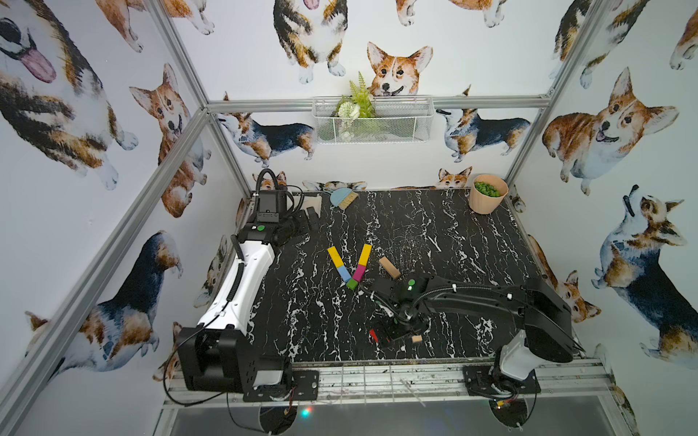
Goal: Assemble the letter v with building blocks
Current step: Move the building block to the center of the board.
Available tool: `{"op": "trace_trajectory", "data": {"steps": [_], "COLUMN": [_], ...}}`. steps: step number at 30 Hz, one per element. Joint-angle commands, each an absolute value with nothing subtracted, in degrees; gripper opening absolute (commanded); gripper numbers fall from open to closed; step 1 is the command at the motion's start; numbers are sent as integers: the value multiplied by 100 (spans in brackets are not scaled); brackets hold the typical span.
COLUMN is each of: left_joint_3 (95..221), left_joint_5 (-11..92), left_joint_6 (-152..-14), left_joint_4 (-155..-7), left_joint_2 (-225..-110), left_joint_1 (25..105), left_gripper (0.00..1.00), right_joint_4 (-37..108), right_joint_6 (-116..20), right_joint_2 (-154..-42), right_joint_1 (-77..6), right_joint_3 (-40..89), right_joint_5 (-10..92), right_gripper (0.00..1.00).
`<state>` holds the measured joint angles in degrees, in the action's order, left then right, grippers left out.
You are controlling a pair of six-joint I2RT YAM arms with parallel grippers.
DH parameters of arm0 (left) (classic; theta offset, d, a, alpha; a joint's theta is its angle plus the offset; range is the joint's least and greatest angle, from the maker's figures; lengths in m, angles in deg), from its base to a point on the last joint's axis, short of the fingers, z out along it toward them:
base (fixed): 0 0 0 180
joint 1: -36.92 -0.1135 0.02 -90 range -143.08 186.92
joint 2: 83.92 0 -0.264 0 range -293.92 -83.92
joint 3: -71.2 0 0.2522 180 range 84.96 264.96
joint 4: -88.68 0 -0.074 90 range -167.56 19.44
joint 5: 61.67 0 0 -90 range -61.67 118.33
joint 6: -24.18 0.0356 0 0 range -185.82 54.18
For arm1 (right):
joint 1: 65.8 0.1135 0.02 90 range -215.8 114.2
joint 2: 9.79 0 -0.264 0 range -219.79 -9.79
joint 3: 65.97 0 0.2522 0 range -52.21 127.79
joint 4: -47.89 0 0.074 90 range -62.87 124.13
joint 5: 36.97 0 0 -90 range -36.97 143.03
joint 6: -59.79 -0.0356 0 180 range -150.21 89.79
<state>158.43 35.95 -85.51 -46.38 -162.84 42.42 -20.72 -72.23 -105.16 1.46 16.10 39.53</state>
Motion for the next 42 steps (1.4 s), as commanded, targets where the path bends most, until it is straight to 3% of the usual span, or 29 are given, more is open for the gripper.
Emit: {"op": "trace_trajectory", "data": {"steps": [1, 5, 11, 17, 25, 42], "left_joint_3": [15849, 16092, 16677, 16904, 16759, 16650], "left_joint_5": [3679, 3777, 3734, 3646, 3673, 3526], "left_joint_6": [-8564, -8682, -8667, -8593, -8822, -8566], "left_joint_4": [-4746, -4525, -3918, -3807, -4226, -4234], "left_joint_2": [-16232, -16331, -16466, -16586, -16594, -16524], "left_joint_1": [4228, 4230, 4203, 4166, 4149, 3982], "left_gripper": [100, 100, 100, 100, 100, 100], "right_joint_4": [-2321, -2447, -2675, -2036, -1792, -2106], "right_joint_6": [-7313, -7353, -7449, -7387, -7319, -6634], "right_joint_2": [-10589, -10711, -10838, -10977, -10877, -11850], "right_joint_1": [115, 94, 80, 75, 48, -534], "right_joint_3": [1645, 1828, 2277, 1828, 1155, 1892], "right_joint_5": [3531, 3378, 3873, 3879, 3300, 2845], "right_gripper": [99, 96, 98, 98, 98, 98]}}
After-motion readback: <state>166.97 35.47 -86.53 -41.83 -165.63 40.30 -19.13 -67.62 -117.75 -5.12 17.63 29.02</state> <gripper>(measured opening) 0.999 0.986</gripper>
